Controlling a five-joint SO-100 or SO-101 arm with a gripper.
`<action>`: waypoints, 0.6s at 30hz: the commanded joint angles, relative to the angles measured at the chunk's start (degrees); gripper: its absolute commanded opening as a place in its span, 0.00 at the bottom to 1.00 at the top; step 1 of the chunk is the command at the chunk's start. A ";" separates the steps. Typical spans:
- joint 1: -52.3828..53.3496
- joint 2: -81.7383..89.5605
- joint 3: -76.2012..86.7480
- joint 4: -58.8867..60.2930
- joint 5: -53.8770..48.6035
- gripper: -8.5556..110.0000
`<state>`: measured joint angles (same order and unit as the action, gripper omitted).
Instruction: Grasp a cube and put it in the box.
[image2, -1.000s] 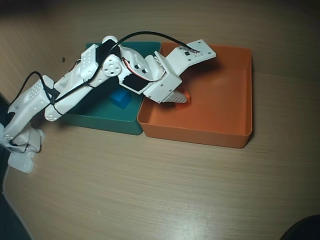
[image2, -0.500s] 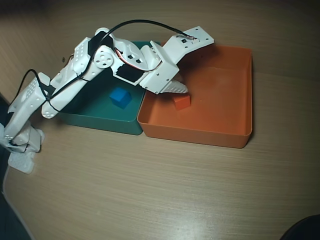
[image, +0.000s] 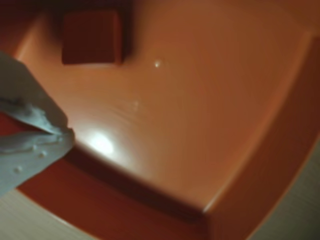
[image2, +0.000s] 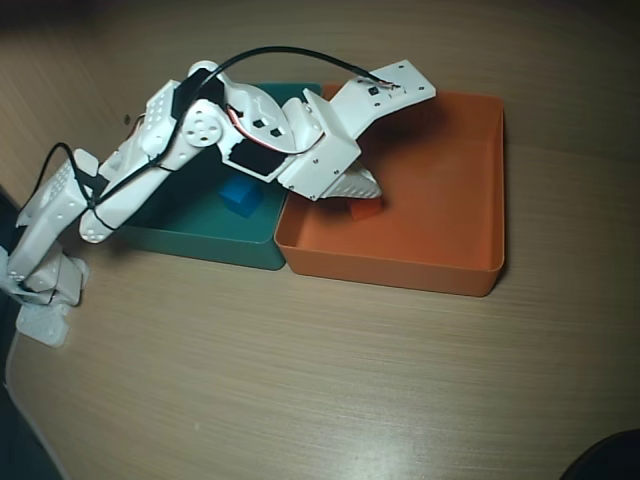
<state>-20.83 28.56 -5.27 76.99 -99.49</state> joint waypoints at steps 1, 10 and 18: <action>1.05 9.84 -4.39 -0.35 -0.70 0.02; 5.89 26.37 17.84 -4.31 -0.79 0.02; 11.07 47.90 48.69 -12.57 -0.79 0.02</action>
<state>-11.25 63.90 36.12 66.18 -100.11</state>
